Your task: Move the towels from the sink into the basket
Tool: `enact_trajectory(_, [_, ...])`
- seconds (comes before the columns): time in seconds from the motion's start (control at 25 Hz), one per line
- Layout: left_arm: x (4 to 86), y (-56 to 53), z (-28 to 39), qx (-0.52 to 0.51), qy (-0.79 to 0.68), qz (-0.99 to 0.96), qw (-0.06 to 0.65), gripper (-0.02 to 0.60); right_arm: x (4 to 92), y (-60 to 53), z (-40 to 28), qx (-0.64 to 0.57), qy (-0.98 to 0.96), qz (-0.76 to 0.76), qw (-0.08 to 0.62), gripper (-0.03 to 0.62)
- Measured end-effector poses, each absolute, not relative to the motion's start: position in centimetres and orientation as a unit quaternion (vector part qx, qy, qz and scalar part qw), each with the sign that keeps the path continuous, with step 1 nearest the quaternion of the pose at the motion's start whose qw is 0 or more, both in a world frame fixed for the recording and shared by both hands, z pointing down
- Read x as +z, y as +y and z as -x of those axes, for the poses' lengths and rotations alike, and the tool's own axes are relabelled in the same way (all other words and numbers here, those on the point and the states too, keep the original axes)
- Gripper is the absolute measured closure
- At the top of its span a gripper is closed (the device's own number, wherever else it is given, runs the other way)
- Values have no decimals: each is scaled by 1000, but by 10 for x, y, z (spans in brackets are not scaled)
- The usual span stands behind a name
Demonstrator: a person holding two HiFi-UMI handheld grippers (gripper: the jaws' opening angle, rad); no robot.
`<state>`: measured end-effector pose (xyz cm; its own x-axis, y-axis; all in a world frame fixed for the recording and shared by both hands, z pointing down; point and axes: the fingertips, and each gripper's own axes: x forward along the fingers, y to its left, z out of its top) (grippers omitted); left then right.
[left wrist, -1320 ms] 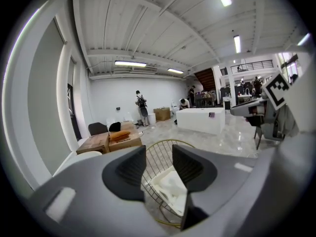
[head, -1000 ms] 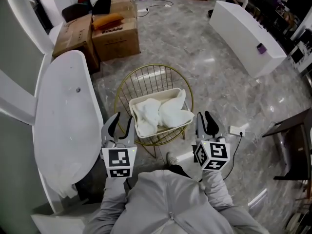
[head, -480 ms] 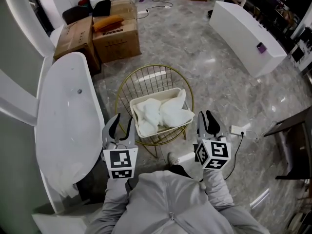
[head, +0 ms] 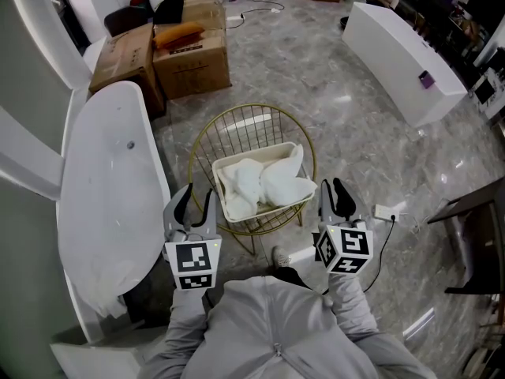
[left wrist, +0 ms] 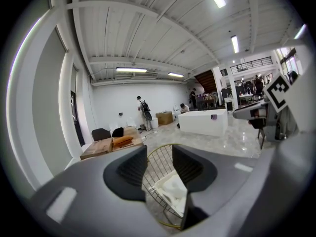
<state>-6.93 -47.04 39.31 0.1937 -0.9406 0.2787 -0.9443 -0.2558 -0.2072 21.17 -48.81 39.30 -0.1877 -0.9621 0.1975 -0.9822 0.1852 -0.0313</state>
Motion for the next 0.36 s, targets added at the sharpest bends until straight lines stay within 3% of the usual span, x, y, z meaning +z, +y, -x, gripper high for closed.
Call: enact_trajectory(0.36, [395,-478,74,180,-609,-772,4,393,393,-496,-206,73,-767,-633,70,497])
